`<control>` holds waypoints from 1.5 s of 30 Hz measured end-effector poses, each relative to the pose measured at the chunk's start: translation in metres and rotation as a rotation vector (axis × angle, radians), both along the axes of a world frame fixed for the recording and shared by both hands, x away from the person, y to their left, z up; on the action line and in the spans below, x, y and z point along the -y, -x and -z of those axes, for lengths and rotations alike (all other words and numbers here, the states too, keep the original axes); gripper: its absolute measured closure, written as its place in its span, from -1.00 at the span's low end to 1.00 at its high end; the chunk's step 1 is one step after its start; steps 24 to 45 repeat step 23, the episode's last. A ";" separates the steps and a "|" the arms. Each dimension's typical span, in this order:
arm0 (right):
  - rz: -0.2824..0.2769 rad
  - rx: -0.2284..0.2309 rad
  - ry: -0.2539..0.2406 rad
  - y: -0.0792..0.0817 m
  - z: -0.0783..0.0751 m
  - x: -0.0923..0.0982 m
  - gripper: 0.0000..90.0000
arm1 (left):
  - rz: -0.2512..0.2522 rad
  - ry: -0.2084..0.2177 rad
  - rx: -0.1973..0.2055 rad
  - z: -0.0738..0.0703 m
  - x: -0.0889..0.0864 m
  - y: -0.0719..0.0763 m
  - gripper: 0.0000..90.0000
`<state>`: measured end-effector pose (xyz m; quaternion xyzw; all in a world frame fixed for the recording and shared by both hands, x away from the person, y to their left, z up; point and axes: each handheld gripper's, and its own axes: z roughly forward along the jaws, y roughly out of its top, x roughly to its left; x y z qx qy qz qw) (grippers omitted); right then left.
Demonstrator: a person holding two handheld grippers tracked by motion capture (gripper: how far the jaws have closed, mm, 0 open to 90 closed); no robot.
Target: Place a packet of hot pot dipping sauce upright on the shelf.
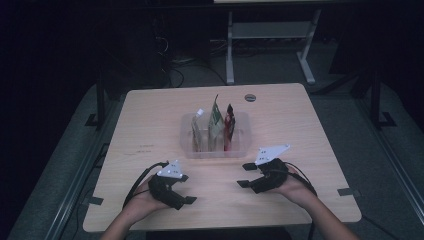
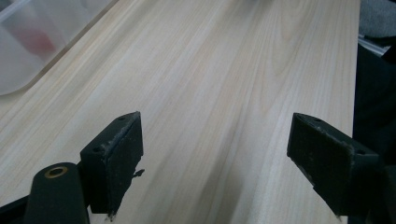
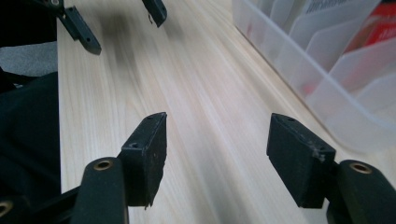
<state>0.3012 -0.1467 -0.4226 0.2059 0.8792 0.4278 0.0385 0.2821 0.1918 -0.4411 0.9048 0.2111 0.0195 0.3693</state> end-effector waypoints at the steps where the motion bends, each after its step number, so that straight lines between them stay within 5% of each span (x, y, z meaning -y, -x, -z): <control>1: 0.003 -0.003 0.001 0.001 0.002 0.001 -0.19 | 0.006 -0.006 0.004 0.001 0.000 0.000 -0.60; 11: 0.054 0.040 0.038 0.002 0.020 -0.005 -0.69 | 0.037 -0.036 0.025 0.006 0.002 0.002 -0.60; 18: 0.060 0.075 0.038 0.005 0.023 -0.007 -0.69 | 0.030 -0.038 0.033 0.007 0.002 0.002 -0.60; 45: 0.059 0.064 0.012 0.005 0.024 -0.006 -0.72 | 0.032 -0.052 0.045 0.009 0.003 0.003 -0.60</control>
